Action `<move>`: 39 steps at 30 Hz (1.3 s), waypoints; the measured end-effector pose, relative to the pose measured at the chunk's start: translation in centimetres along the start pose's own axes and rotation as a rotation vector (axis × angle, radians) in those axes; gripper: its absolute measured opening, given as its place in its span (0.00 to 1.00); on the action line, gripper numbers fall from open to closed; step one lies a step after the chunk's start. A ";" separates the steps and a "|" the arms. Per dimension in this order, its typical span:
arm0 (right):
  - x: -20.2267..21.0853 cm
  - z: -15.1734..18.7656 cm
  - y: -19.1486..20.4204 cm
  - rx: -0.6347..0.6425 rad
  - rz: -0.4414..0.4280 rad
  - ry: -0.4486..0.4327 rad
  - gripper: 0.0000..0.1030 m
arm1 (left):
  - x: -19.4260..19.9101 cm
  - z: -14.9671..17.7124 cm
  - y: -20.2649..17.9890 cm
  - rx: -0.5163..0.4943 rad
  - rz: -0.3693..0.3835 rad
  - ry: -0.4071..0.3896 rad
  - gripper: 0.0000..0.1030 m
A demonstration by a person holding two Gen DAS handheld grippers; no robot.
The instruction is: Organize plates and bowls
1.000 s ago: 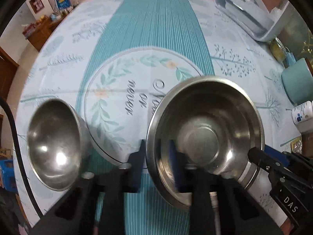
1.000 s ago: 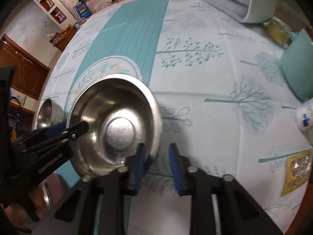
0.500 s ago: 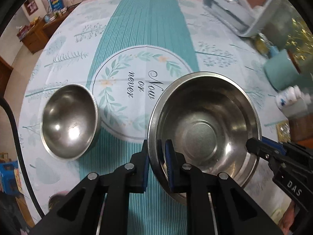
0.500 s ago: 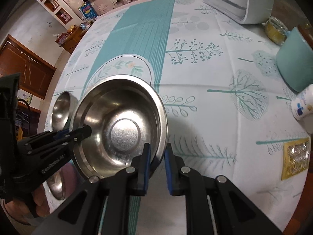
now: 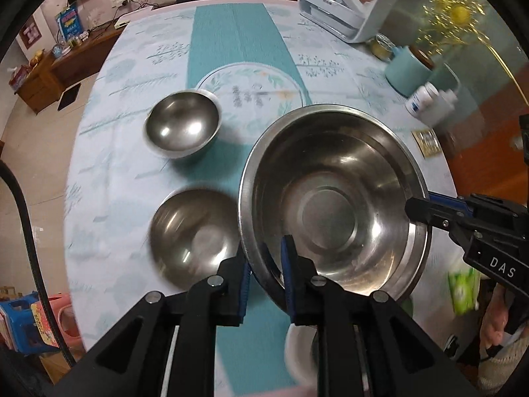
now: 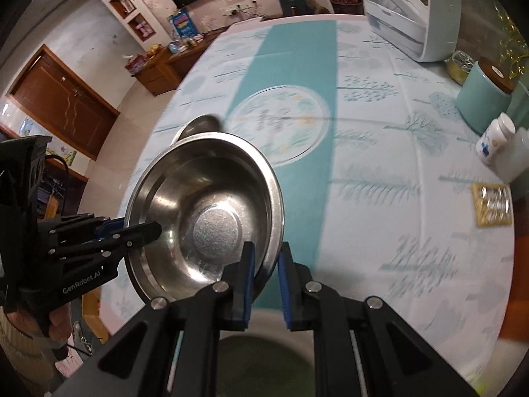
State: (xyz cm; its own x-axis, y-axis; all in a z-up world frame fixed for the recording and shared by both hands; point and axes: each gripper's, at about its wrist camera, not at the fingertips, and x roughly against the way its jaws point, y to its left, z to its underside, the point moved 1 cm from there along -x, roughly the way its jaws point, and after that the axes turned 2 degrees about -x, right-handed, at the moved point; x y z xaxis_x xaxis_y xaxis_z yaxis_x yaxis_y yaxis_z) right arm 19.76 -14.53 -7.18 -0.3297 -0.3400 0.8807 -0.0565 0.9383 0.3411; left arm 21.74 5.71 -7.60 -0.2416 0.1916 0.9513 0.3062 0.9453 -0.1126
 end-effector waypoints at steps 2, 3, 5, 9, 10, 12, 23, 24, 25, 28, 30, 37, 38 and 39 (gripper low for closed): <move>0.4 2.0 2.3 0.005 -0.004 -0.001 0.13 | 1.5 2.5 1.2 -0.007 0.002 -0.001 0.15; 0.5 3.0 3.4 0.006 -0.010 -0.002 0.13 | 2.2 3.9 2.0 -0.006 0.004 0.001 0.15; 0.5 4.8 5.6 0.010 -0.020 0.001 0.14 | 3.1 6.4 3.4 -0.004 0.007 0.005 0.15; -0.6 8.2 9.7 0.032 -0.018 0.011 0.14 | 3.3 11.5 6.2 -0.018 -0.004 0.028 0.16; -0.9 8.8 10.4 0.040 -0.010 0.013 0.14 | 3.0 12.7 6.8 -0.023 -0.008 0.035 0.16; -2.0 10.5 12.3 0.060 0.009 0.022 0.14 | 2.3 14.6 8.1 -0.022 -0.007 0.045 0.16; -8.3 16.2 15.9 0.062 0.089 0.100 0.14 | -3.8 20.9 12.2 0.036 0.029 0.128 0.17; -8.8 16.5 16.0 0.064 0.107 0.101 0.14 | -4.1 21.0 12.1 0.031 0.023 0.126 0.17; -8.9 16.7 16.0 0.062 0.112 0.101 0.14 | -4.3 21.0 12.0 0.024 0.019 0.124 0.18; -9.7 17.1 15.4 0.029 0.126 0.102 0.14 | -4.6 21.3 11.7 0.002 0.013 0.115 0.18; -10.1 17.3 15.0 0.008 0.128 0.103 0.14 | -4.8 21.2 11.4 -0.011 0.008 0.110 0.18; -10.7 17.8 15.0 -0.005 0.146 0.091 0.14 | -5.1 21.0 11.6 -0.031 -0.007 0.101 0.27; -10.8 17.8 15.1 -0.009 0.149 0.094 0.14 | -5.0 21.0 11.5 -0.032 -0.003 0.100 0.36; -10.8 17.8 15.2 -0.009 0.157 0.092 0.14 | -4.8 21.0 11.7 -0.035 -0.004 0.096 0.39</move>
State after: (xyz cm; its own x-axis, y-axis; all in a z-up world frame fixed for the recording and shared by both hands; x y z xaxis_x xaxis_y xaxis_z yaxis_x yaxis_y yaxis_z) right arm 5.67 4.53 -17.37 -0.2458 -0.1940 0.9497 -0.0028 0.9799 0.1995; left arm 7.10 21.39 -19.49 -0.1543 0.1602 0.9750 0.3374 0.9360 -0.1004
